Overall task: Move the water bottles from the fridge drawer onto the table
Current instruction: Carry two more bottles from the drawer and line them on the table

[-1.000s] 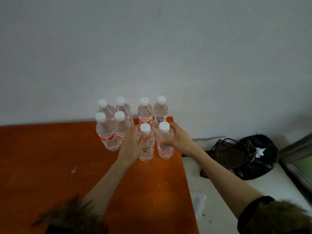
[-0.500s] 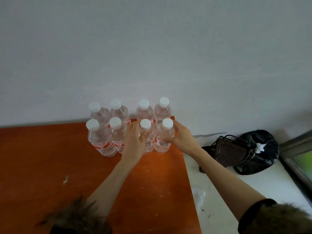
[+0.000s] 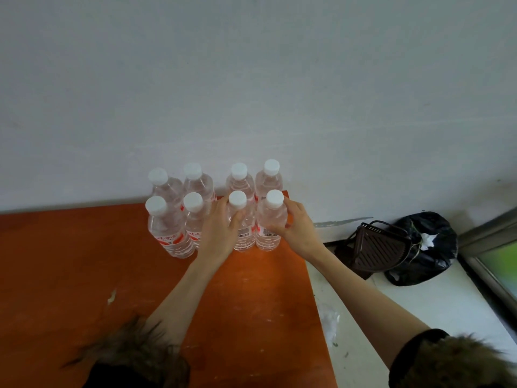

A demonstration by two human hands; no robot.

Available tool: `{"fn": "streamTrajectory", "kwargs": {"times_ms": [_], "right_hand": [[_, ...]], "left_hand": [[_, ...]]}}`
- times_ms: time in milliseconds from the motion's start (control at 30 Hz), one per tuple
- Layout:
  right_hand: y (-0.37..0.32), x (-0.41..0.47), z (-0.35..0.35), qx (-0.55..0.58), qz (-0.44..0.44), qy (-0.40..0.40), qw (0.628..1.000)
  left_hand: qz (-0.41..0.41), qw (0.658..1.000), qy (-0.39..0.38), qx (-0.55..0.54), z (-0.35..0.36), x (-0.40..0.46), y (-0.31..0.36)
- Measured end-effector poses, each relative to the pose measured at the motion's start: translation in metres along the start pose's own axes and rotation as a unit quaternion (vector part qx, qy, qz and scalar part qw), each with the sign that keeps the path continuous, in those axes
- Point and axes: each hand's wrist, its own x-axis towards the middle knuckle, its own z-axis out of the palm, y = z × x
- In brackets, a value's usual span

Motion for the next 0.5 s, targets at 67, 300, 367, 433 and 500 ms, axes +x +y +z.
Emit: {"fn": "streamTrajectory", "kwargs": {"times_ms": [67, 300, 367, 433, 500], "right_hand": [[-0.003, -0.006, 0.001, 0.016, -0.020, -0.006, 1.000], [0.001, -0.047, -0.015, -0.115, -0.007, 0.042, 0.992], [0.005, -0.071, -0.032, -0.184, -0.017, 0.072, 0.980], [0.010, -0.096, -0.054, -0.250, -0.019, 0.100, 0.963], [0.014, -0.124, -0.081, -0.315, -0.021, 0.133, 0.939]], "left_hand": [[0.007, 1.000, -0.003, 0.004, 0.003, -0.004, -0.004], [0.075, 0.994, 0.018, 0.084, -0.006, -0.035, 0.012], [0.118, 0.981, 0.032, 0.148, -0.011, -0.049, 0.025], [0.168, 0.966, 0.022, 0.193, -0.011, -0.060, 0.045], [0.211, 0.953, -0.007, 0.219, -0.006, -0.072, 0.070]]}}
